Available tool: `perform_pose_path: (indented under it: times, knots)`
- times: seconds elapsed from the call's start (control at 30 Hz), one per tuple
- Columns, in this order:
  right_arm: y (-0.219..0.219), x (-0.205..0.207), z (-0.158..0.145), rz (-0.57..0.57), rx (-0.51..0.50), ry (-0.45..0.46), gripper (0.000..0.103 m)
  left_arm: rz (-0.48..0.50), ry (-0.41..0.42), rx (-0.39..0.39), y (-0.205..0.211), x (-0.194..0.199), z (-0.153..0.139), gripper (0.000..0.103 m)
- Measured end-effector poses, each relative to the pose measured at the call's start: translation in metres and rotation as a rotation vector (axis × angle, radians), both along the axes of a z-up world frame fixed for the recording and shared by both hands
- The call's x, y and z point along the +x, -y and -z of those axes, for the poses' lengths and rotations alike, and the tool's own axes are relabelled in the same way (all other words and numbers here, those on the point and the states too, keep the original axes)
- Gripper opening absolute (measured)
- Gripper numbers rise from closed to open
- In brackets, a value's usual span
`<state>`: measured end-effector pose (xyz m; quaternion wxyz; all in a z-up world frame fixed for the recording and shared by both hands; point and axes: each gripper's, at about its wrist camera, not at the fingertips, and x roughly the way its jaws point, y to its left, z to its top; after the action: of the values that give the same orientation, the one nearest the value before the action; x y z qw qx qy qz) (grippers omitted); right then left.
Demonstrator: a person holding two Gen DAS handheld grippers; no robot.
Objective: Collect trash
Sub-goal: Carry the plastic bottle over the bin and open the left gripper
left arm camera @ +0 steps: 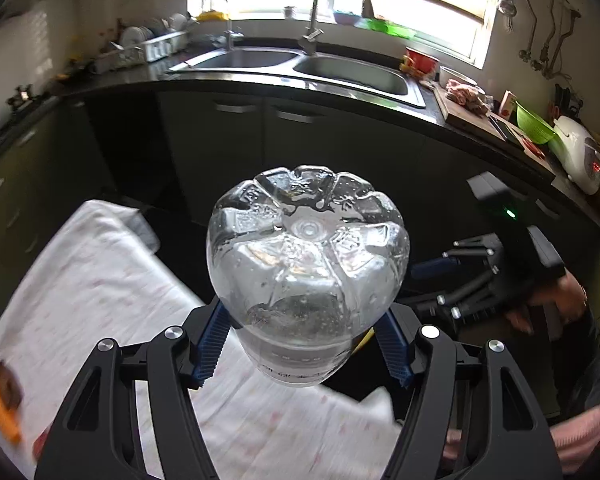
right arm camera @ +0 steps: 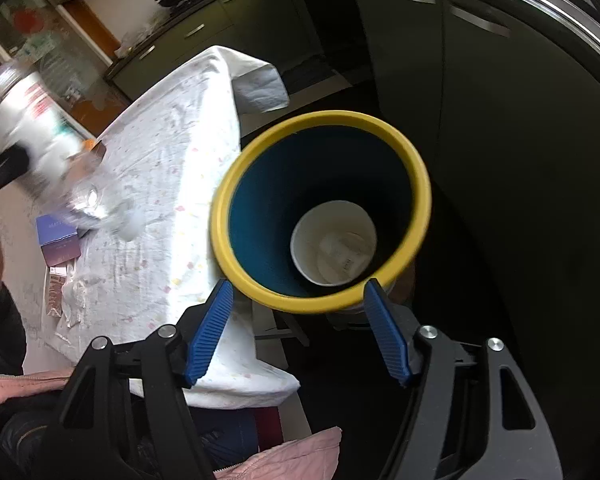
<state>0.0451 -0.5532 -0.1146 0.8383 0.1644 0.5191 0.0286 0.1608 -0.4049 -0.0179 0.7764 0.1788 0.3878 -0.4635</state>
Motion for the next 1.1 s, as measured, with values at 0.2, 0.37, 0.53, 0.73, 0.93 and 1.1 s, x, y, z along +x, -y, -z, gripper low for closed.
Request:
perform_pose_path:
  times: [0.2, 0.37, 0.53, 0.73, 0.93, 1.1]
  knots:
    - [0.015, -0.008, 0.006, 0.034, 0.02, -0.006, 0.067, 0.003, -0.072, 0.065, 0.068, 0.023, 0.053, 0.066]
    - [0.015, -0.006, 0.006, 0.035, 0.022, -0.005, 0.068, -0.041, -0.107, 0.108, 0.086, 0.034, 0.083, 0.074]
    - [0.006, -0.002, 0.006, 0.013, 0.017, -0.007, 0.068, -0.071, -0.069, 0.042, 0.051, 0.021, 0.053, 0.082]
    - [-0.009, 0.005, 0.008, -0.017, 0.015, -0.014, 0.069, -0.131, 0.015, -0.038, -0.027, -0.01, 0.007, 0.088]
    - [-0.041, 0.023, 0.005, -0.094, -0.01, -0.025, 0.069, -0.276, 0.053, -0.068, -0.126, -0.036, -0.011, 0.09]
    - [-0.086, 0.049, -0.003, -0.206, -0.049, -0.033, 0.069, -0.463, 0.095, -0.034, -0.222, -0.052, -0.007, 0.092]
